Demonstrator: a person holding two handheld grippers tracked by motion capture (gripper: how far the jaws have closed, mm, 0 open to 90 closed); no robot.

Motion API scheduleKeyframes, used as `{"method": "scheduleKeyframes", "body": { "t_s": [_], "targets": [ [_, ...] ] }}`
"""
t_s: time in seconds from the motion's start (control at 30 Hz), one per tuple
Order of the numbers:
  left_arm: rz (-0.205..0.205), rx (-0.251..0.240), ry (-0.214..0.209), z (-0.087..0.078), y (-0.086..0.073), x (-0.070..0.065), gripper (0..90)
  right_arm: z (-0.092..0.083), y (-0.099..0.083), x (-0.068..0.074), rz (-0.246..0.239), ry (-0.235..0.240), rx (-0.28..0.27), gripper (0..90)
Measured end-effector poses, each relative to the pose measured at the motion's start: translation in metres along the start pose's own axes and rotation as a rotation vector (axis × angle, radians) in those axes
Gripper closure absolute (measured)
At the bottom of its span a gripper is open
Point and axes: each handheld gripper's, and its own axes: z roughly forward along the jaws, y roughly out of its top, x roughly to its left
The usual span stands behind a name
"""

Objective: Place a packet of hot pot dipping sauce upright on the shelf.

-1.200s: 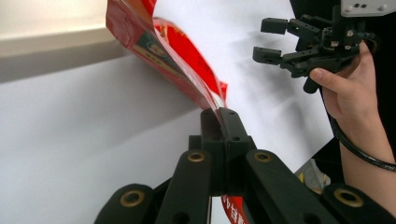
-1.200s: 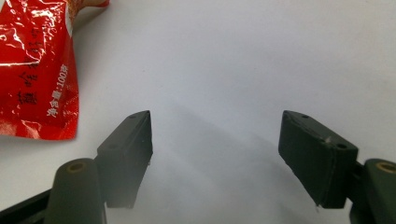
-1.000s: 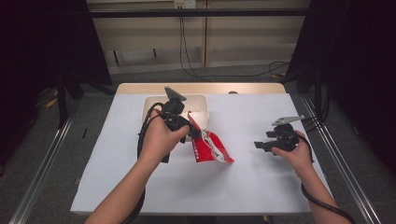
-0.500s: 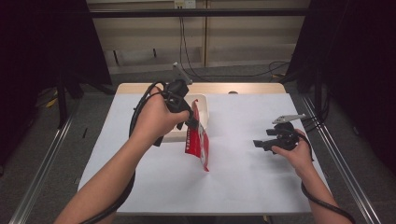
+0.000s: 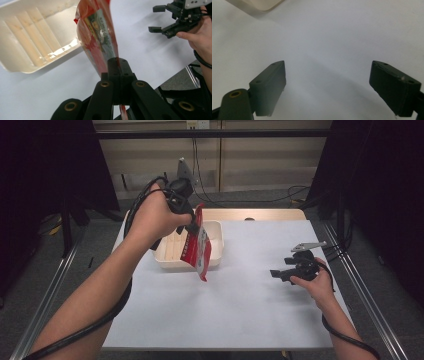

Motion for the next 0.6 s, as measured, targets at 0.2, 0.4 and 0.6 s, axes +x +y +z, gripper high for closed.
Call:
{"method": "scheduleKeyframes", "body": {
  "t_s": [0.2, 0.4, 0.6],
  "targets": [
    [0.004, 0.014, 0.037, -0.004, 0.015, 0.011, 90.0, -0.001, -0.002, 0.0, 0.005, 0.0, -0.002, 13.1],
    [0.033, 0.006, 0.07, -0.003, 0.029, 0.015, 90.0, -0.002, -0.004, -0.002, 0.018, 0.004, 0.0, 13.1],
    [0.068, -0.004, 0.079, -0.002, 0.046, 0.019, 90.0, -0.003, -0.004, -0.003, 0.021, 0.006, -0.003, 13.2]
  ]
}}
